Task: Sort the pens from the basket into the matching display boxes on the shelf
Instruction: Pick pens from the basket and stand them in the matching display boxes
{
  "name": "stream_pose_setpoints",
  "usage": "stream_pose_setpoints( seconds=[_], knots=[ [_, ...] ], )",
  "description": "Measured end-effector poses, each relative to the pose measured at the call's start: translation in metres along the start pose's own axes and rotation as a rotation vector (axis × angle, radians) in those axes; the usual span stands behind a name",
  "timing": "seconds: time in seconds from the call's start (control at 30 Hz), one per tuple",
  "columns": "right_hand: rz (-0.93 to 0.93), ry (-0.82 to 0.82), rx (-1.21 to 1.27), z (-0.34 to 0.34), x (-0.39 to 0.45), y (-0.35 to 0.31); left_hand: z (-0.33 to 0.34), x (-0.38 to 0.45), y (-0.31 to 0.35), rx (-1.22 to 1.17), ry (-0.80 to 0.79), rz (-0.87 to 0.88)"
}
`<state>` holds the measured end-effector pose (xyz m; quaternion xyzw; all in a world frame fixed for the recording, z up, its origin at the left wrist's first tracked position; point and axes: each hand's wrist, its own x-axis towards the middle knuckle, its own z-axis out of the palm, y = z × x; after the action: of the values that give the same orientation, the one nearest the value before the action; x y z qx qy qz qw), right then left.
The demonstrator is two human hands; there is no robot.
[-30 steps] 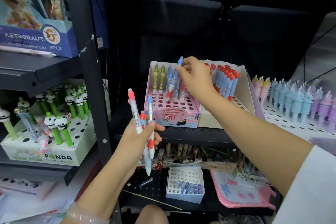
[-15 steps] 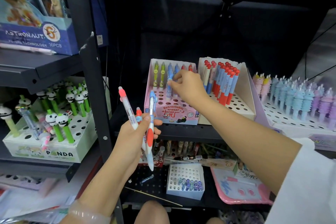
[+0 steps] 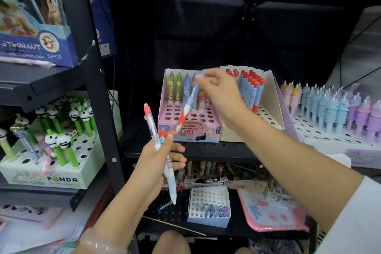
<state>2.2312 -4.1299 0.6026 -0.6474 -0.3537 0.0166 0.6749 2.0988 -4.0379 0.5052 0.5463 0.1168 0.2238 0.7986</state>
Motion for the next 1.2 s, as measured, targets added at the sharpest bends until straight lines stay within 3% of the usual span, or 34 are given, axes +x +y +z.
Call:
stream_pose_setpoints(
  seconds=[0.07, 0.17, 0.63, 0.87, 1.03, 1.2],
  knots=[
    [-0.135, 0.141, -0.127, -0.01, 0.011, -0.006, -0.002, 0.002, -0.006, 0.016, 0.013, -0.016],
    [-0.226, 0.204, -0.306, -0.016, 0.02, -0.007, -0.002, 0.004, -0.01, -0.003, -0.001, -0.047],
    [-0.116, 0.059, -0.805, 0.006, 0.021, 0.036, -0.002, 0.004, -0.013, 0.037, -0.029, -0.036],
    [-0.162, 0.141, -0.743, 0.011, -0.007, 0.021, 0.0, 0.001, -0.008, 0.312, 0.074, 0.044],
    [0.0, -0.083, -0.563, 0.039, -0.04, 0.007, 0.015, 0.002, -0.005, 0.554, 0.131, 0.117],
    [-0.008, -0.065, -0.635, 0.039, -0.042, 0.006, 0.032, -0.002, -0.001, 0.61, 0.158, 0.151]
  ],
)
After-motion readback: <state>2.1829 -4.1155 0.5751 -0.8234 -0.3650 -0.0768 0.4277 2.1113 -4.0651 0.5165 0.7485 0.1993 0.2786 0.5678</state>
